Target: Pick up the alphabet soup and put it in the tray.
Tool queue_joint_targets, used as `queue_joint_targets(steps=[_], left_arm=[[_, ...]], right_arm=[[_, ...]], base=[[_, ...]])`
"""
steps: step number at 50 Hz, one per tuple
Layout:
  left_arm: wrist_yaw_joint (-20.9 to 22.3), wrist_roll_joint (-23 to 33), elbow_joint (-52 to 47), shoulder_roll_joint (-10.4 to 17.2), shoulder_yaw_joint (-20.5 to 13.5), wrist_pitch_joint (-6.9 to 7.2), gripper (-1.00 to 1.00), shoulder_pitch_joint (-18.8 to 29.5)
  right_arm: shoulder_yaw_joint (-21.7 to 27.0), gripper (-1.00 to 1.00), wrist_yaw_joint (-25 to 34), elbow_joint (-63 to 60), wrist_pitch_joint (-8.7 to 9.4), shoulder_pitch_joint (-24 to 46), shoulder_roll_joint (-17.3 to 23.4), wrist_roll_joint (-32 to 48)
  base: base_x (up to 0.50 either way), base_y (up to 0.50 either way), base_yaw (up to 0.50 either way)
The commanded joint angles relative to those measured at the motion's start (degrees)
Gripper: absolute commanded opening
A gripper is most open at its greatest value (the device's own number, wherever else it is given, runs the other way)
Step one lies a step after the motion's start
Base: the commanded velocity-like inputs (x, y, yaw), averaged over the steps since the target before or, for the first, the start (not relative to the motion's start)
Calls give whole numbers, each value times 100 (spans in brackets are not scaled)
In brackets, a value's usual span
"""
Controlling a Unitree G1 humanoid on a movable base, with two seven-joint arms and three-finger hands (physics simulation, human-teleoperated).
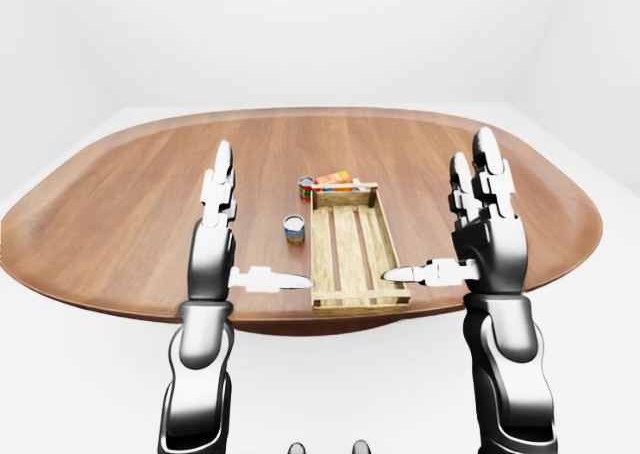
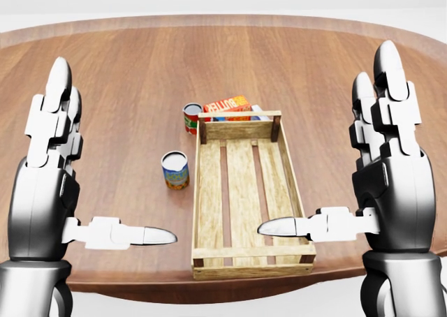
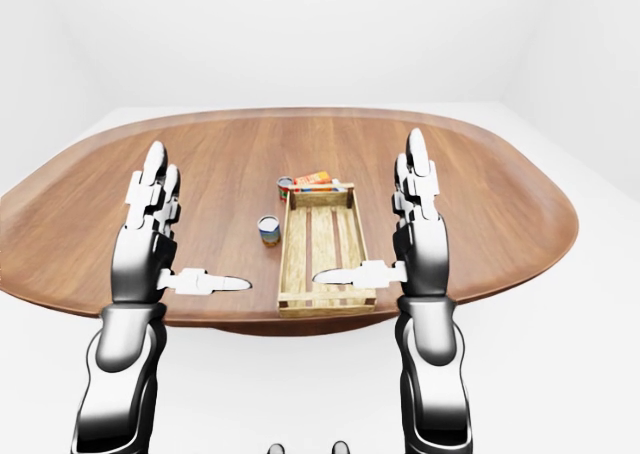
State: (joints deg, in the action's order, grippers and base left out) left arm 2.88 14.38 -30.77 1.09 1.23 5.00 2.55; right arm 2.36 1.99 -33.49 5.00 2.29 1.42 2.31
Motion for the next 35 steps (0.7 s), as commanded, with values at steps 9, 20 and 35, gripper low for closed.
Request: queue_joint_targets(steps=[9, 20, 35], left_arm=[[-49, -162, -48, -25, -38, 0, 100, -48], [-46, -181, -57, -23, -63, 0, 100, -39], [-60, -198, -72, -19, -90, 0, 100, -58]], right_arm=[[-15, 100, 6, -16, 0, 10, -2, 13], [-19, 100, 13, -33, 0, 27, 1, 23], [-28, 100, 23, -23, 0, 29, -1, 28]], base=[[50, 0, 0], [50, 0, 0], [50, 0, 0]])
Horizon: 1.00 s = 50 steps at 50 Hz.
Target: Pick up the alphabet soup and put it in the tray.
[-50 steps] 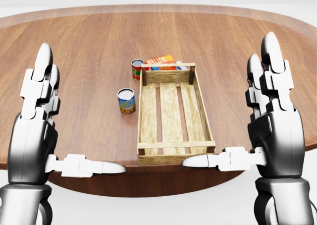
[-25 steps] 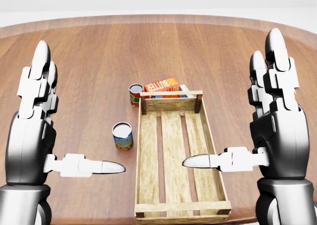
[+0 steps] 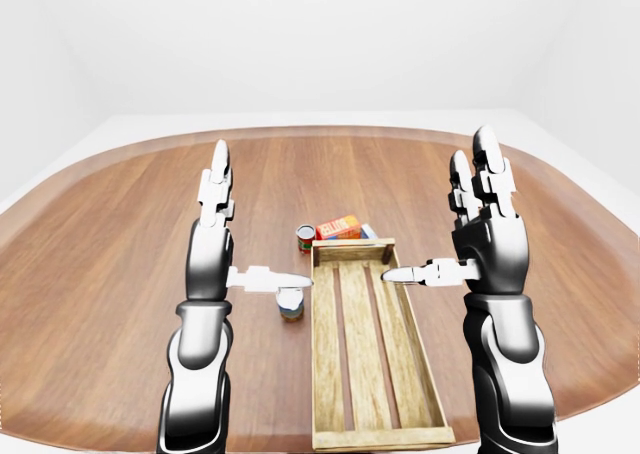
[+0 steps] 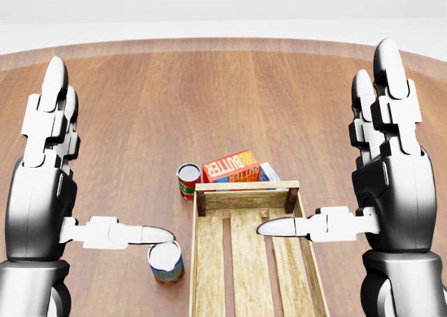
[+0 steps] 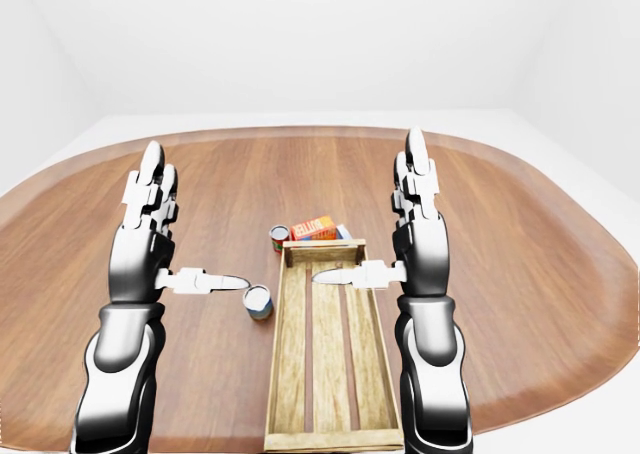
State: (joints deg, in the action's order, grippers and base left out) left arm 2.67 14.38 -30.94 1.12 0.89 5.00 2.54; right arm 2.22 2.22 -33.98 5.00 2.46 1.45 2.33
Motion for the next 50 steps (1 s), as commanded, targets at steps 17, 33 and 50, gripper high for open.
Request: queue_joint_targets(steps=[17, 33, 50], left_arm=[[-58, -217, -48, -16, -68, 0, 100, -44], [-24, -158, -34, 11, -72, 0, 100, 57], [28, -89, -14, 51, -128, 0, 100, 153]], right_arm=[[-20, 100, -26, 69, 0, 28, -2, 35], [69, 100, -6, 7, 0, 54, 24, 10], [134, 100, -4, -52, 0, 88, 54, -25]], base=[[29, 0, 0], [0, 0, 0], [0, 0, 0]])
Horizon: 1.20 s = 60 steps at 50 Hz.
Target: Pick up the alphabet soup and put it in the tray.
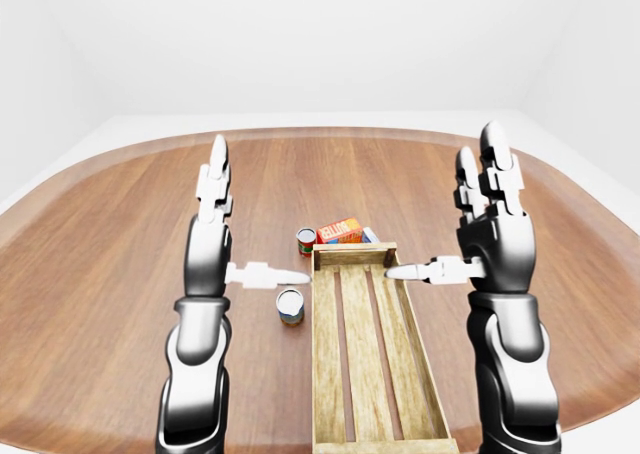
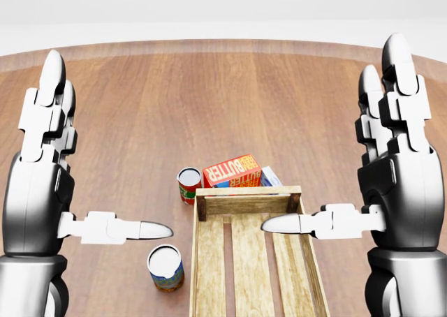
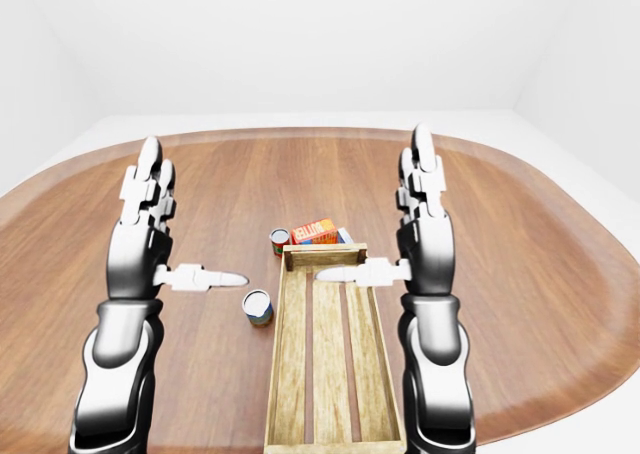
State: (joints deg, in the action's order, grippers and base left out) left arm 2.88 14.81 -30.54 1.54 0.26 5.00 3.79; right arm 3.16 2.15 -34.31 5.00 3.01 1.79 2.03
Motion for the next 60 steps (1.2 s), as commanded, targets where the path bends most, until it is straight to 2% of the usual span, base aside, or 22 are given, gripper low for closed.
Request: queue_joint_targets(steps=[1, 7, 13, 20, 30, 33, 39, 44, 45, 52, 60], left_arm=[[26, -115, -27, 25, -71, 0, 100, 85], [275, 246, 172, 167, -20, 0, 100, 405], [625, 665, 659, 321, -93, 0, 100, 739], [819, 889, 850, 288, -116, 0, 100, 912], [998, 1065, 943, 312, -109, 0, 100, 1133], [1032, 1096, 995, 321, -118, 0, 100, 1188], [1411, 1494, 1447, 488, -93, 0, 100, 1460], [1733, 1982, 1893, 665, -113, 0, 100, 1622], [1847, 2144, 2102, 790, -107, 0, 100, 1680], [2441, 3131, 2531, 1030, -156, 0, 100, 1904], [3157, 4278, 3154, 1327, -234, 0, 100, 2596]], right_arm=[[50, 100, 4, -1, 0, 58, 35, 19], [99, 100, 52, 79, 0, 132, 94, 78], [282, 100, 334, 641, 0, 602, 430, 478], [352, 100, 601, 1402, 0, 838, 661, 1120], [430, 100, 700, 2732, 0, 900, 762, 1689], [438, 100, 729, 2768, 0, 944, 766, 1750], [427, 100, 827, 2674, 0, 1002, 763, 1896], [443, 100, 856, 2642, 0, 1019, 760, 1910], [443, 100, 866, 2621, 0, 1019, 761, 1913], [466, 100, 908, 2622, 0, 1023, 786, 1922], [467, 100, 913, 2654, 0, 1013, 784, 1932]], base=[[0, 0, 0], [0, 0, 0], [0, 0, 0], [0, 0, 0], [0, 0, 0], [0, 0, 0], [0, 0, 0], [0, 0, 0], [0, 0, 0], [0, 0, 0], [0, 0, 0]])
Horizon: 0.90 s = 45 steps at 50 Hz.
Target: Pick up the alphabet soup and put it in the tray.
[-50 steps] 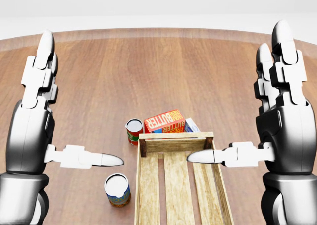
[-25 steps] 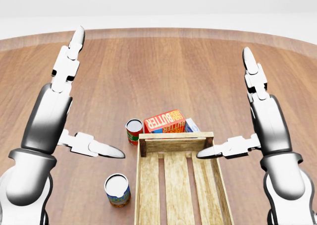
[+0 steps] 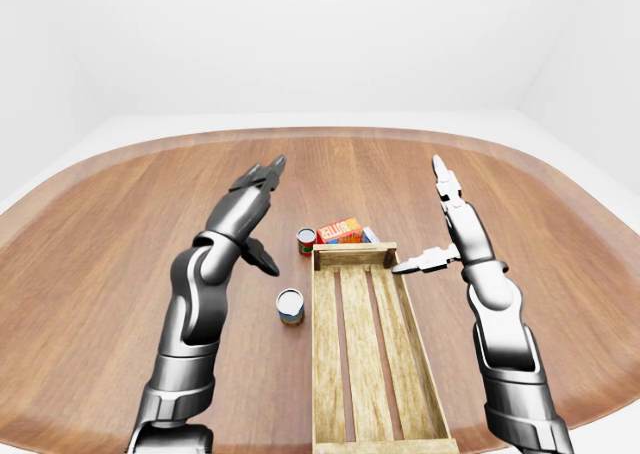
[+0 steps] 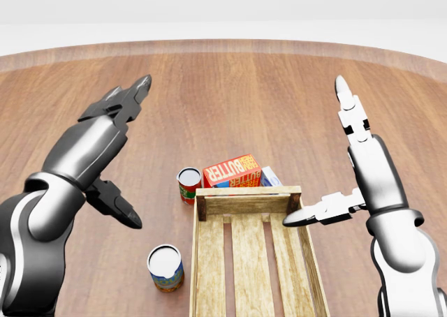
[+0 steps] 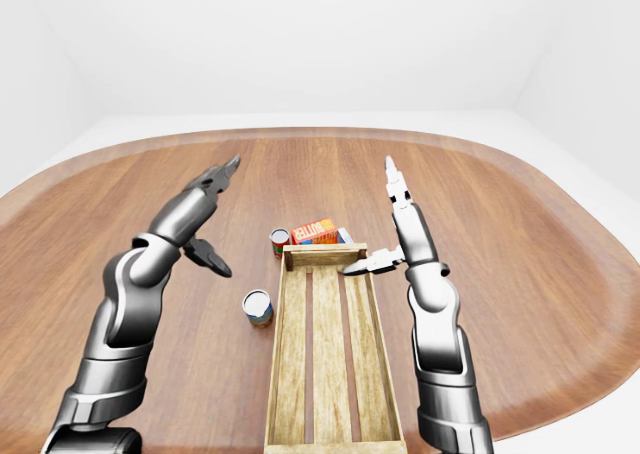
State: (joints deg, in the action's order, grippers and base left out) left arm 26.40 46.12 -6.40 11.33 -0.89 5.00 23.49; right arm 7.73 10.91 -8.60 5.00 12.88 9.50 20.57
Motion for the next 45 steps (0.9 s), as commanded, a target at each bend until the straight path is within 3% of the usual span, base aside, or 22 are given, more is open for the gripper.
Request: queue_joint_targets(steps=[1, 6, 11, 22, 34, 45], left_arm=[[850, 1287, 852, 390, -121, 0, 100, 691], [831, 1728, 1396, 582, -223, 0, 100, 871], [826, 1877, 1424, 537, -294, 0, 100, 679], [625, 2091, 2049, 77, 30, 0, 100, 625], [233, 1978, 2796, -469, 362, 0, 100, 1012], [-322, 1648, 3836, -537, 425, 0, 100, 1442]], right_arm=[[16, 100, 32, 108, 0, 22, 14, 64], [28, 100, 24, 117, 0, 9, 14, 34], [39, 100, 14, 120, 0, 12, 21, 17], [30, 100, 20, 138, 0, 52, 29, 5], [16, 100, -17, 187, 0, 58, 14, -23], [23, 100, -12, 190, 0, 41, 24, -32]], base=[[0, 0, 0], [0, 0, 0], [0, 0, 0], [0, 0, 0], [0, 0, 0], [0, 0, 0]])
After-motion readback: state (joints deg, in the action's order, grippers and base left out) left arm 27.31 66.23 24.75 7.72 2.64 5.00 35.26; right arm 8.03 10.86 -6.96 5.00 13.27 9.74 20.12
